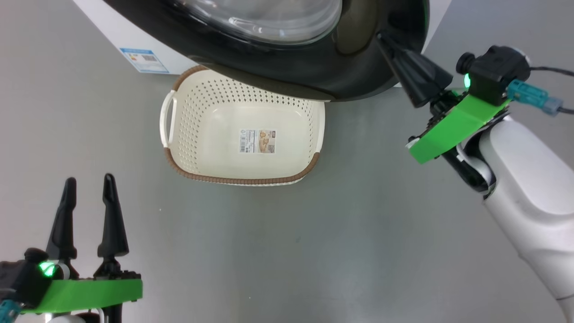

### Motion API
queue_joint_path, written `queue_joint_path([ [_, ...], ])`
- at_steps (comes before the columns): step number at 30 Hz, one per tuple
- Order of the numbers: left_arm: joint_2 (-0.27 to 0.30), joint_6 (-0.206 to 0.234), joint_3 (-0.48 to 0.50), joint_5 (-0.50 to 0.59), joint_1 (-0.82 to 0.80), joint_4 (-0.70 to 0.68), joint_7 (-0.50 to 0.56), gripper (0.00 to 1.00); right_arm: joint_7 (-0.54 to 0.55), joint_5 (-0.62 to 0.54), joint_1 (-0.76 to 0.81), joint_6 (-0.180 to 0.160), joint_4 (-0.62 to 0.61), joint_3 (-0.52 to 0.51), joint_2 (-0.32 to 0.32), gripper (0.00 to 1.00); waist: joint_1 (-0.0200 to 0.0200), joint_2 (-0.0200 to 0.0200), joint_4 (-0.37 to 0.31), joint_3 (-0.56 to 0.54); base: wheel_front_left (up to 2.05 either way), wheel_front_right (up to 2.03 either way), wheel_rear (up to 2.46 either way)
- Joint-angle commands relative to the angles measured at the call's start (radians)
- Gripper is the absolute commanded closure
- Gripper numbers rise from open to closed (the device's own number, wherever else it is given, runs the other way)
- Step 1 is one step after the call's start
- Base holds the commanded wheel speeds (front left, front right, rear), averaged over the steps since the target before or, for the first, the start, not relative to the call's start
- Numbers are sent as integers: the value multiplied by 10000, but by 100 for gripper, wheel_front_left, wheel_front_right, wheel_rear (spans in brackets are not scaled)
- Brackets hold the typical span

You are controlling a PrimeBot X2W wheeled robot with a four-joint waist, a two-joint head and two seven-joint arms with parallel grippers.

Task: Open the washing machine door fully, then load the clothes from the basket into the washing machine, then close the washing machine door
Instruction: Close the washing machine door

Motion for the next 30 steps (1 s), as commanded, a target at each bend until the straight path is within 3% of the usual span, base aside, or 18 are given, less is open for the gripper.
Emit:
queue_joint_path([
  [1, 235, -32, 304, -56, -263, -194, -80, 0, -46, 83, -76, 16, -169, 89, -25, 100, 0, 0, 94, 123, 0, 0, 0],
  [30, 275, -32, 140, -286, -737, -313, -80, 0, -46, -200, -2751, 16, 385, -388, -1227, 100, 0, 0, 726, 1516, 0, 0, 0],
])
